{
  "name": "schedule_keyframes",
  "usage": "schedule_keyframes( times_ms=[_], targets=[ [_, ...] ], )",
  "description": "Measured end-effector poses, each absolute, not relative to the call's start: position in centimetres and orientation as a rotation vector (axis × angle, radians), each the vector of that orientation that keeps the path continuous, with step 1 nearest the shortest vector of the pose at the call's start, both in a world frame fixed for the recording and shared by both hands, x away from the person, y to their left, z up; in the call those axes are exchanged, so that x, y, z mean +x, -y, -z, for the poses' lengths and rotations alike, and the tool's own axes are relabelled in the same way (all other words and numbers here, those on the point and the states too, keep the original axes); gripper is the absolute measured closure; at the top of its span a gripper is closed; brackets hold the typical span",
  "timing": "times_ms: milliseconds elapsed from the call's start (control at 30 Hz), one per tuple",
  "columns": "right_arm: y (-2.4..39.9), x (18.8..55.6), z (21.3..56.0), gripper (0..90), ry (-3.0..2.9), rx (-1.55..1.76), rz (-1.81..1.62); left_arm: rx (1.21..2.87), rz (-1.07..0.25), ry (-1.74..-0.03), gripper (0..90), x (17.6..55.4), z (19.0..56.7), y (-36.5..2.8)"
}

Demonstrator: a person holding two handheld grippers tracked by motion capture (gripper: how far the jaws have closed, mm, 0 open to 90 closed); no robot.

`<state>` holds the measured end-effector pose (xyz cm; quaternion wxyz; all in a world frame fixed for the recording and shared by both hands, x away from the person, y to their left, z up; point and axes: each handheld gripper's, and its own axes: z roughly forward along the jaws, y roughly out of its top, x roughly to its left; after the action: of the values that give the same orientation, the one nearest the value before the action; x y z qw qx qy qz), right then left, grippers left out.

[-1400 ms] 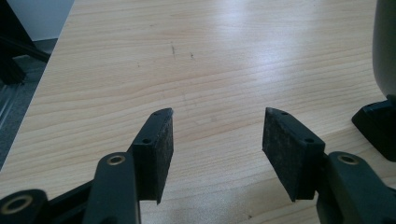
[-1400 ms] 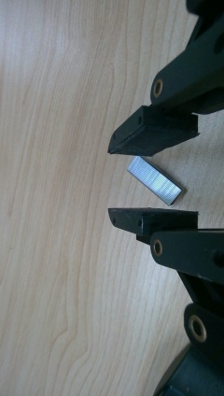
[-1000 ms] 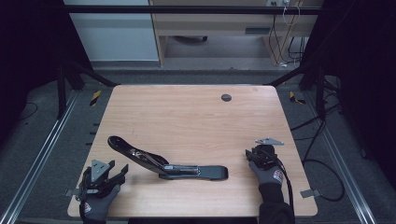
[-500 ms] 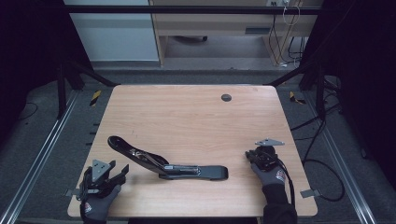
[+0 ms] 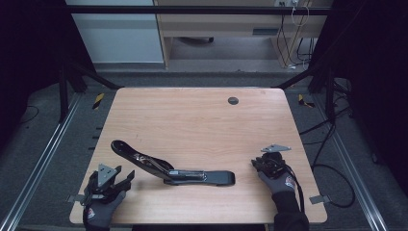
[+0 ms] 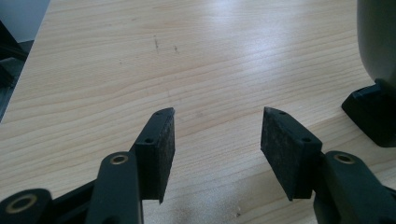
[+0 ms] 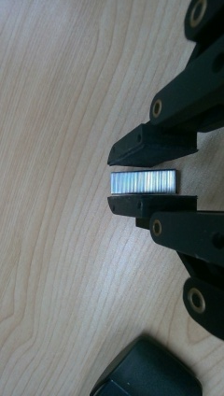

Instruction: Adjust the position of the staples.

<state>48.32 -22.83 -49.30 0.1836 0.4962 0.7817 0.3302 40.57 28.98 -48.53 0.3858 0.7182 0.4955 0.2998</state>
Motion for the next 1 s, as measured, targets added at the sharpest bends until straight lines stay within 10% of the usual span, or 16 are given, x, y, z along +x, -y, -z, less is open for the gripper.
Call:
schedule_keyframes(
  times_ms=[1000],
  targets=[
    [21.7, 49.2, 48.4, 78.3, -2.281, 1.422, -0.774, 1.838, -0.759, -1.288, 45.5, 40.6, 48.8, -29.3]
  ],
)
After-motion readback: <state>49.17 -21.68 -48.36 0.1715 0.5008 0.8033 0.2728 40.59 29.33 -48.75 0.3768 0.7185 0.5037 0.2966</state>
